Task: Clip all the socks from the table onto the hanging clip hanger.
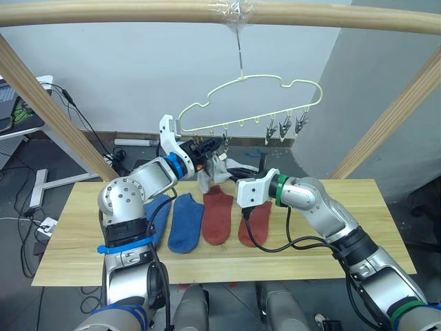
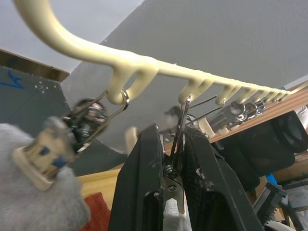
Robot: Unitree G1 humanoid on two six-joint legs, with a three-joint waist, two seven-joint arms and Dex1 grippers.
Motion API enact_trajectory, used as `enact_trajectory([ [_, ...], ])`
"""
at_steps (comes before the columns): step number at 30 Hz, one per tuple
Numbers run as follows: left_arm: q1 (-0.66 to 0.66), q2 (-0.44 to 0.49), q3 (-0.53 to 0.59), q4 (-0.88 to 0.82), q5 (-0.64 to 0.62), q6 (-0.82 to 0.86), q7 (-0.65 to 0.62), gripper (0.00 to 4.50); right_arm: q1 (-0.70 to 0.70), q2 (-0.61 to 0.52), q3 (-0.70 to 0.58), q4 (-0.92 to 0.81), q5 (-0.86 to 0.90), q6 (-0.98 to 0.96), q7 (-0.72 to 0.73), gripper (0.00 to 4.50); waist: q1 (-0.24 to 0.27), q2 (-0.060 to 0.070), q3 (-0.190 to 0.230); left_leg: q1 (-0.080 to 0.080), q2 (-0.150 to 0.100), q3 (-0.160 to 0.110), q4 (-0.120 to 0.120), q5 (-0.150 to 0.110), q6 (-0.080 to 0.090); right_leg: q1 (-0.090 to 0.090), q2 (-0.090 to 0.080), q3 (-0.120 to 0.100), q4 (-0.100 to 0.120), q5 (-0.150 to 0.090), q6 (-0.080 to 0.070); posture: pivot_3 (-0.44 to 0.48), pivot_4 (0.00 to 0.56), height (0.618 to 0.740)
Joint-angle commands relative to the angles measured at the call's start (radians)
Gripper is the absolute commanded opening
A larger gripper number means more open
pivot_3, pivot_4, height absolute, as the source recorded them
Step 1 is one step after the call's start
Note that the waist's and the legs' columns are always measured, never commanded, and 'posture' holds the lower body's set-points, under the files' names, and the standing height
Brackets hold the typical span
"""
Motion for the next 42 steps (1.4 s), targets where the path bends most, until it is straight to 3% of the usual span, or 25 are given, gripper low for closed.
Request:
enact_trajectory([
  [1,0.012,0.012,-0.014,-0.018,-0.011,0.005,-0.009,0.24,0.011,-0.003,-0.02,-0.046,0.016,-0.042,-0.009,0.01,0.0,0.0,0.0,0.0,0.0,0.0,0.0,0.0,0.0,0.0,0.0,0.0,0.0,0.0,0.0,0.02,0.211,0.74],
  [16,0.009,0.019,-0.002,-0.041,-0.128,0.075,-0.029,0.24,0.025,-0.004,-0.053,-0.047,0.014,-0.069,-0.038,0.01,0.0,0.0,0.0,0.0,0.0,0.0,0.0,0.0,0.0,0.0,0.0,0.0,0.0,0.0,0.0,0.016,0.21,0.74],
  [31,0.013,0.036,0.002,-0.033,-0.139,0.062,-0.015,0.24,0.022,-0.012,-0.069,-0.048,0.018,-0.081,-0.046,0.01,0.001,0.0,0.0,0.0,0.0,0.0,0.0,0.0,0.0,0.0,0.0,0.0,0.0,0.0,0.0,0.022,0.225,0.74],
  [42,-0.037,0.044,0.059,0.034,-0.223,0.081,0.01,0.24,0.072,-0.052,-0.061,-0.08,0.054,-0.191,-0.025,0.01,0.001,0.0,0.0,0.0,0.0,0.0,0.0,0.0,0.0,0.0,0.0,0.0,0.0,-0.001,0.001,0.02,0.237,0.74],
])
